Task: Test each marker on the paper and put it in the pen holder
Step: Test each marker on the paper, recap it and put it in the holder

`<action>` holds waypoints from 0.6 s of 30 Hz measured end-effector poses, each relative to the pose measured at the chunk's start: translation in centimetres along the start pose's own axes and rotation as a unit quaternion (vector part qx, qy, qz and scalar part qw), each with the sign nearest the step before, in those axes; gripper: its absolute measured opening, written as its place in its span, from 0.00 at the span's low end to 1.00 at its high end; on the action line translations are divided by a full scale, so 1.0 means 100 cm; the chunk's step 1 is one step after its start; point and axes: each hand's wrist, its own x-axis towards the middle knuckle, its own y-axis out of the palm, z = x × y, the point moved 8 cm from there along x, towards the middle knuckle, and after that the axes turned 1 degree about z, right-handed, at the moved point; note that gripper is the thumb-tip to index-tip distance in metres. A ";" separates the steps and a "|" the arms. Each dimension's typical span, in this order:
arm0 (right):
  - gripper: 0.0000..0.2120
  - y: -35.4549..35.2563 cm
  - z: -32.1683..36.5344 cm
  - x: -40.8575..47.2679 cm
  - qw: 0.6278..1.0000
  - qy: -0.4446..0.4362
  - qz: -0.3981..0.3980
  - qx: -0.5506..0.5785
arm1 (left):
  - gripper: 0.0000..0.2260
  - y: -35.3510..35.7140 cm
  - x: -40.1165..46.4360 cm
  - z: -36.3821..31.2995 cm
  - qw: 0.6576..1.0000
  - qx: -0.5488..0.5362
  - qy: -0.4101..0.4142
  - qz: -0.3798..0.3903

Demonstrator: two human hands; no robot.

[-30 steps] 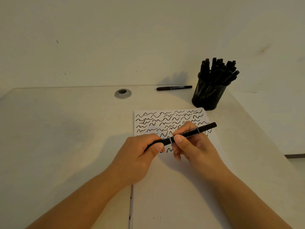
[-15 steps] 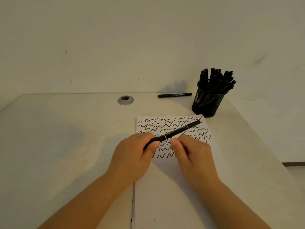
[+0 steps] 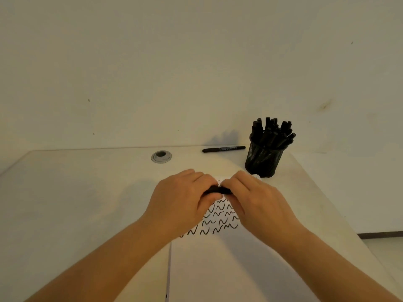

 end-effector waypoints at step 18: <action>0.27 -0.072 -0.160 0.022 0.923 0.245 -0.221 0.198 | 0.16 0.109 0.090 0.108 0.959 0.043 -0.167 0.226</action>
